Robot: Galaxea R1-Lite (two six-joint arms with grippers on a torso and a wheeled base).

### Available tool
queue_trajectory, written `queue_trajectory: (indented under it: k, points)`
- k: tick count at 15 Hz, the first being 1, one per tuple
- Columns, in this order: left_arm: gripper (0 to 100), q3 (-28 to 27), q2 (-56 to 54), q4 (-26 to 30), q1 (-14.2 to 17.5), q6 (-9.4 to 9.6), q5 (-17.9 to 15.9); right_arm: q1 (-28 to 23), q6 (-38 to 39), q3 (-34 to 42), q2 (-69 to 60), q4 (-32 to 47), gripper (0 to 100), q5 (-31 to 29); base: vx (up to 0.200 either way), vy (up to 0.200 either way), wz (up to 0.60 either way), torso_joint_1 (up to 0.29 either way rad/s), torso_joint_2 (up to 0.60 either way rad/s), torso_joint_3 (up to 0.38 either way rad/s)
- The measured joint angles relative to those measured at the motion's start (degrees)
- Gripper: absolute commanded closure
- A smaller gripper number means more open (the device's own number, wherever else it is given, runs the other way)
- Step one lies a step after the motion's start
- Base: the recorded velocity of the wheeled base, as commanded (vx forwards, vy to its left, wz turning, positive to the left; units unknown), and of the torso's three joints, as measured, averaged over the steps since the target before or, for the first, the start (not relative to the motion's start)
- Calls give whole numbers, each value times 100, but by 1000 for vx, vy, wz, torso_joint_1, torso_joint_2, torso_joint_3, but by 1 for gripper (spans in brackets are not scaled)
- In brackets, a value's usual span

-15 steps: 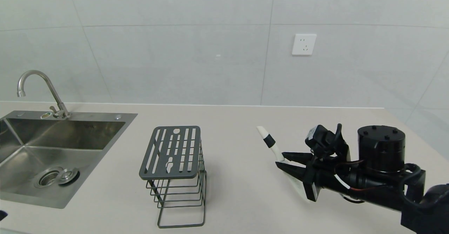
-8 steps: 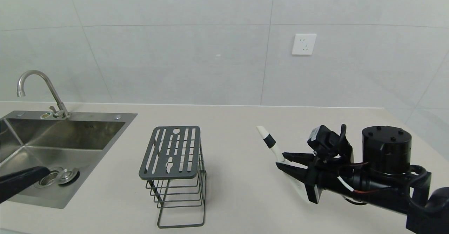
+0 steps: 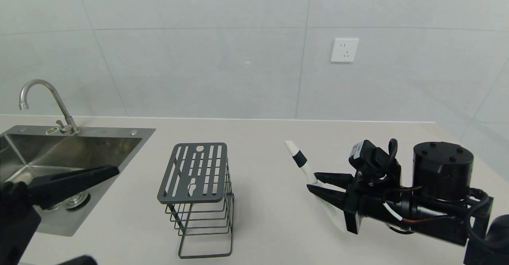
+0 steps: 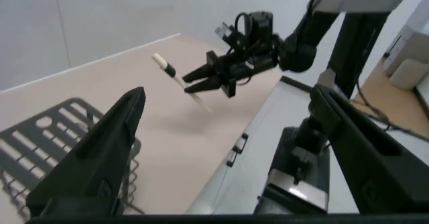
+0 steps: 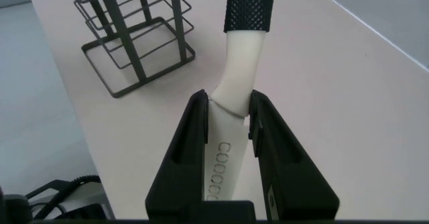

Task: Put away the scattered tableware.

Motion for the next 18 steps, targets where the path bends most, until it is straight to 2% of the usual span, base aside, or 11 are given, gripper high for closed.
queue_trajectory:
  k: [2,6,8,11,13,18]
  points:
    - [0,-107,427,-452,-63,-293,-106,11,138,1,-2,-99,100,11,0,0,0,0,0,0]
    - [0,-207,1414,-1161,-234,-330,-163,13,219,-24,-4,-230,100,33,0,0,0,0,0,0]
    - [0,-347,1822,-1262,-269,-336,-104,11,223,-35,-11,-304,100,123,0,0,0,0,0,0]
    - [0,-667,2423,-1290,-394,-322,193,9,362,-68,-13,-583,100,132,0,0,0,0,0,0]
    - [0,-874,2745,-1295,-614,-312,542,13,419,-71,-13,-706,100,118,0,0,0,0,0,0]
    - [0,-1456,3630,-1303,-1452,-301,1419,9,422,-29,-56,-734,100,99,0,0,0,0,0,0]
